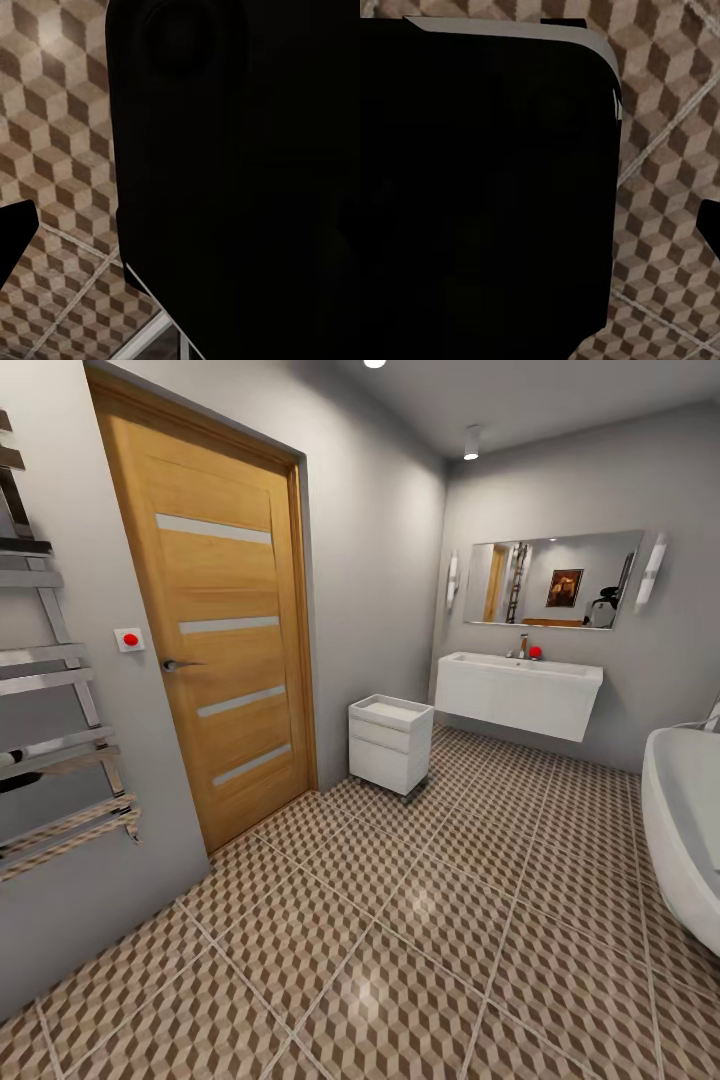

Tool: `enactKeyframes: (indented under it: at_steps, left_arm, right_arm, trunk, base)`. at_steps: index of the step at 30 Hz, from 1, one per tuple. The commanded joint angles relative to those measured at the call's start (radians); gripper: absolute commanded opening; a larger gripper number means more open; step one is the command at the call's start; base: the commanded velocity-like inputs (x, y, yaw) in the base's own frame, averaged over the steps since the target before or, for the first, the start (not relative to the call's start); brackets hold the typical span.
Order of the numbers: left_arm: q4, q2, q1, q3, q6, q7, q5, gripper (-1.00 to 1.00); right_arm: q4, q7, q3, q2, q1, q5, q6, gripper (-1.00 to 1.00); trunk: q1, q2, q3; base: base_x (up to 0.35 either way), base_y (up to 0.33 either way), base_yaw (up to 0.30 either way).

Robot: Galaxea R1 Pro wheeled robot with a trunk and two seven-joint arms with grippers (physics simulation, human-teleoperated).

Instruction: Take the four mousetraps from the cabinet in the bathroom and place them on the bathroom floor. Make sure all four end up on the same floor surface, and ensure that at least two of them are either under or directly next to the same bathroom sink.

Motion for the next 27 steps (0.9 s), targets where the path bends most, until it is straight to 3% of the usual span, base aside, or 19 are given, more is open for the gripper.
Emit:
enactKeyframes:
  at_steps: [1,8,11,13,23,24,27]
  left_arm:
    - [0.0,0.0,0.0,0.0,0.0,0.0,0.0,1.0]
    - [-0.001,-0.004,0.0,0.007,0.0,-0.006,0.006,1.0]
    - [-0.012,-0.034,0.0,0.005,-0.003,-0.008,0.005,1.0]
    - [-0.041,-0.038,0.0,0.005,-0.017,-0.007,0.004,1.0]
    - [-0.265,-0.034,-0.013,0.006,-0.068,0.006,0.001,1.0]
    - [-0.344,-0.024,-0.038,0.006,-0.07,0.015,0.0,1.0]
    - [-0.404,-0.007,-0.085,0.008,-0.07,0.044,0.001,1.0]
  right_arm:
    - [0.0,0.0,0.0,0.0,0.0,-0.001,0.0,1.0]
    - [-0.016,0.002,-0.002,0.0,-0.006,-0.001,-0.008,1.0]
    - [-0.105,0.003,0.003,-0.003,-0.008,0.002,-0.041,1.0]
    - [-0.144,0.003,0.003,-0.005,-0.008,0.002,-0.061,1.0]
    - [-0.361,0.0,0.004,-0.008,-0.015,0.004,-0.096,1.0]
    - [-0.435,0.0,0.004,-0.009,-0.033,0.006,-0.097,1.0]
    - [-0.488,0.0,0.004,-0.009,-0.069,0.01,-0.097,1.0]
  trunk:
    - [0.0,0.0,-0.001]
    - [0.0,0.0,-0.001]
    - [0.0,0.0,-0.001]
    - [0.0,0.0,-0.001]
    - [0.0,0.0,-0.001]
    - [0.0,0.0,-0.001]
    - [0.0,0.0,-0.001]
  base:
    - [0.0,0.0,0.0]
    - [0.0,0.0,0.0]
    - [0.0,0.0,0.0]
    - [0.0,0.0,0.0]
    - [0.0,0.0,0.0]
    - [0.0,0.0,0.0]
    - [0.0,0.0,0.0]
